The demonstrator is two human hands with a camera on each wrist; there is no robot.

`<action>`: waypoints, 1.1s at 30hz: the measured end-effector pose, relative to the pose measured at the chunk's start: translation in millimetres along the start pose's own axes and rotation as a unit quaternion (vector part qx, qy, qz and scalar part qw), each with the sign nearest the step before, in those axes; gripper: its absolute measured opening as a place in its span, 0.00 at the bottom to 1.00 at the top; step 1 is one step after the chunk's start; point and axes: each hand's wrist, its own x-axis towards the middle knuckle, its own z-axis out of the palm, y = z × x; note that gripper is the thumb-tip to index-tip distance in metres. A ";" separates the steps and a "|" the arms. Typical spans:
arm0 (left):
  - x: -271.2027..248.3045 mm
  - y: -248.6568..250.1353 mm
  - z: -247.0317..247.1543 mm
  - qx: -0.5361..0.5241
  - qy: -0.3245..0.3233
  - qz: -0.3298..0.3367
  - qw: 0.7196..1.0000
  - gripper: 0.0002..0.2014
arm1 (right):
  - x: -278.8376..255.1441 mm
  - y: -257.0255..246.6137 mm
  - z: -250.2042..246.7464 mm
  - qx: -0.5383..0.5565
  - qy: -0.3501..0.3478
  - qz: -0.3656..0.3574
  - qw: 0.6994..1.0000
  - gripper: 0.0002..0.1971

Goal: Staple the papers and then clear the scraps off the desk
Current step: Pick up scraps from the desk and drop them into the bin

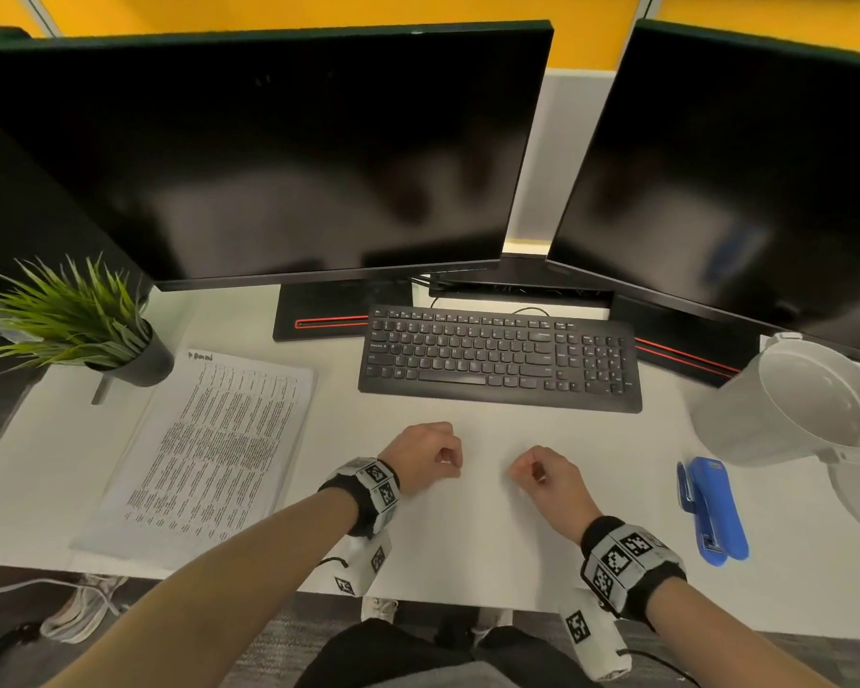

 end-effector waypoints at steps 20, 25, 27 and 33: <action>-1.4 7.9 3.0 0.197 -0.021 0.061 0.978 0.11 | 6.8 -3.5 1.8 0.009 0.006 0.011 1.000 0.09; -2.0 5.6 2.6 0.223 -0.018 0.086 0.971 0.11 | 9.2 -6.2 1.8 0.005 0.009 0.016 1.000 0.08; -1.2 6.1 1.9 0.214 -0.011 0.082 0.973 0.10 | 10.1 -8.2 1.7 0.010 0.016 0.016 1.000 0.11; 5.5 12.9 -2.1 0.200 -0.041 0.058 0.977 0.07 | 9.3 -14.0 1.6 0.017 0.019 0.024 0.999 0.13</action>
